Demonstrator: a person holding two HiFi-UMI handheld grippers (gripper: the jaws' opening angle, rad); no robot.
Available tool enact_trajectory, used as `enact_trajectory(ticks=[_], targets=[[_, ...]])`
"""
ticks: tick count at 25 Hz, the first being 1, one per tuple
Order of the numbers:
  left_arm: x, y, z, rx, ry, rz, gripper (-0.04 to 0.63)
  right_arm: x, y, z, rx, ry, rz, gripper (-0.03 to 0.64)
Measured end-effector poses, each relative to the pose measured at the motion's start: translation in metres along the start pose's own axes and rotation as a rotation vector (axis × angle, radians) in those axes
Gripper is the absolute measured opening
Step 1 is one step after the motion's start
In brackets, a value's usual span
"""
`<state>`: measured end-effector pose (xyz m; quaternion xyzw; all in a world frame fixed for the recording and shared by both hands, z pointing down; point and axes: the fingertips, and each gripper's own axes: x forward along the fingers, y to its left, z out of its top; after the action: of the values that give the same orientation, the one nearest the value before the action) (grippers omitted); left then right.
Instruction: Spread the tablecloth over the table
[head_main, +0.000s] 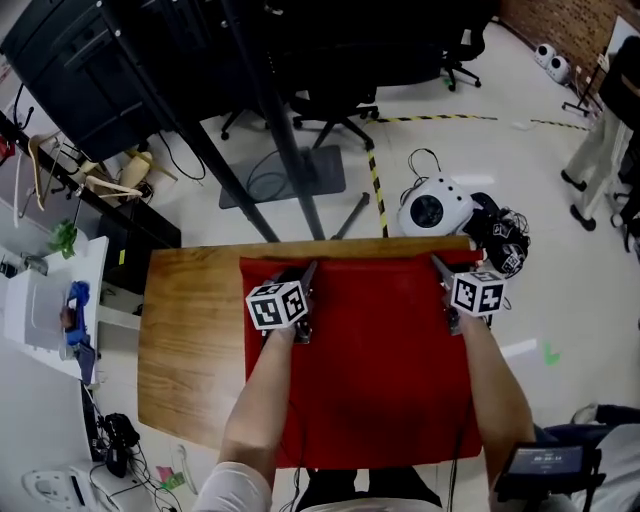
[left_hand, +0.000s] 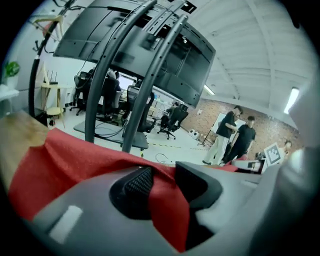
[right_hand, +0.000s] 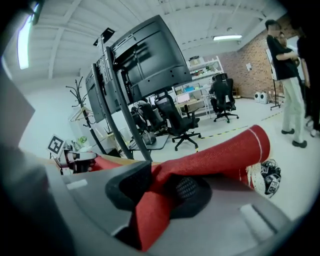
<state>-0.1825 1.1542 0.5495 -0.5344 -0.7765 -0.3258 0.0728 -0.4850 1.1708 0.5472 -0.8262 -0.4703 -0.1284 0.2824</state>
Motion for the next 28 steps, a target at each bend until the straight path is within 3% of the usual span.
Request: enact_trajectory(ticks=[3,5,6,9,11,12,14,15,21,28], targets=[[-0.001,-0.002,0.002,-0.121,-0.023,-0.106,0.261,0.007,0.001,-0.007,0.083,0.015,0.078,0.232],[-0.005,-0.005,0.007,-0.152,-0.042,-0.145,0.310,0.010,0.004,-0.007,0.111,0.018,0.115,0.388],[-0.007,-0.004,0.009,-0.147,-0.052,-0.144,0.318,0.010,0.004,-0.007,0.112,0.015,0.117,0.424],[-0.016,-0.002,0.014,-0.057,-0.072,-0.081,0.316,0.003,0.002,-0.002,0.048,-0.008,0.075,0.441],[-0.028,-0.005,0.017,0.013,-0.085,-0.027,0.283,-0.011,0.010,0.004,-0.035,-0.055,0.052,0.387],[-0.037,-0.007,0.019,0.048,-0.100,0.009,0.233,-0.021,0.017,0.010,-0.086,-0.093,0.046,0.319],[-0.061,-0.014,0.027,0.114,-0.137,0.079,0.054,-0.048,0.036,0.023,-0.190,-0.182,0.036,0.067],[-0.075,-0.022,0.031,0.142,-0.156,0.092,0.008,-0.062,0.047,0.027,-0.233,-0.220,0.040,0.007],[-0.185,-0.071,0.043,0.255,-0.258,0.095,0.008,-0.154,0.113,0.045,-0.368,-0.357,0.020,0.006],[-0.303,-0.095,0.027,0.245,-0.316,0.137,0.008,-0.252,0.171,0.043,-0.372,-0.391,-0.047,0.006]])
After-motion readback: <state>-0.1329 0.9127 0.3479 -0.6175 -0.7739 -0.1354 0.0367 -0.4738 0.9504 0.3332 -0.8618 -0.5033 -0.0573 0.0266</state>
